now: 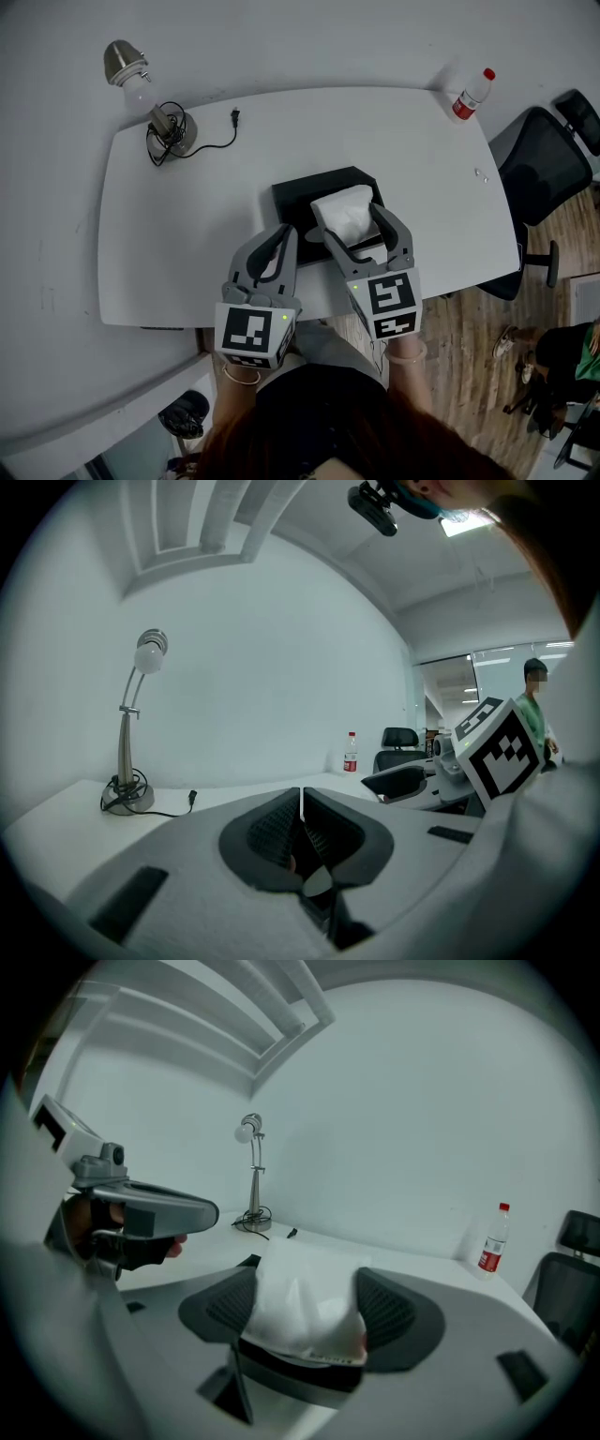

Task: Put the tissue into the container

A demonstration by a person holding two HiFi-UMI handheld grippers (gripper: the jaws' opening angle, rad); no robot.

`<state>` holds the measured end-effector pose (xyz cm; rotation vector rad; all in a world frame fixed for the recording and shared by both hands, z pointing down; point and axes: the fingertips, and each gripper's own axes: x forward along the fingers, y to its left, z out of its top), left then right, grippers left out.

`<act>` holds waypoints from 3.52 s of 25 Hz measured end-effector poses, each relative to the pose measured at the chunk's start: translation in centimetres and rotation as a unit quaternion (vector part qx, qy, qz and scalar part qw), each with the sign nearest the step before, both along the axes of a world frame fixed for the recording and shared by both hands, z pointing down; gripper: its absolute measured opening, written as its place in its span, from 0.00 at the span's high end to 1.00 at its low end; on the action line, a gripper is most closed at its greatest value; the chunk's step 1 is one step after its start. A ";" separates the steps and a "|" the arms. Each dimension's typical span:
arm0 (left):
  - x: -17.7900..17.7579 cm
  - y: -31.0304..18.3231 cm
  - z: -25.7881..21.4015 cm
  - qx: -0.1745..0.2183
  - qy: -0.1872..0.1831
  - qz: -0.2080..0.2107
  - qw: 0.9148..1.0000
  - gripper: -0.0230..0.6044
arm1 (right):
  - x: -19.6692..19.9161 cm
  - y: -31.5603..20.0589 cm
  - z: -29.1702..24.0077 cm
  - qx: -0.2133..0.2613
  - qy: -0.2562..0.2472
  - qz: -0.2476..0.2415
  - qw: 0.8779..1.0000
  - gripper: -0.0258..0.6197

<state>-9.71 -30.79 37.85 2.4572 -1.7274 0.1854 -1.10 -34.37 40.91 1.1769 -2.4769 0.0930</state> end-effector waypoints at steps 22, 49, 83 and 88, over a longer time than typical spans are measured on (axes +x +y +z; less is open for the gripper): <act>0.2 -1.0 1.4 -0.015 0.007 0.006 1.000 0.92 | -0.4 -0.9 3.0 -0.070 0.043 0.008 0.997 0.41; -0.8 -1.8 2.1 -0.022 0.013 -0.004 1.000 0.92 | -1.0 -1.4 5.9 -0.141 0.146 -0.011 0.979 0.41; -1.9 0.5 0.2 -0.001 0.004 -0.006 1.000 0.92 | -1.4 -0.3 3.1 -0.086 0.115 0.012 0.989 0.41; -2.2 1.8 -0.4 0.005 0.002 -0.005 1.000 0.92 | -1.7 0.8 2.2 -0.073 0.105 0.017 0.992 0.42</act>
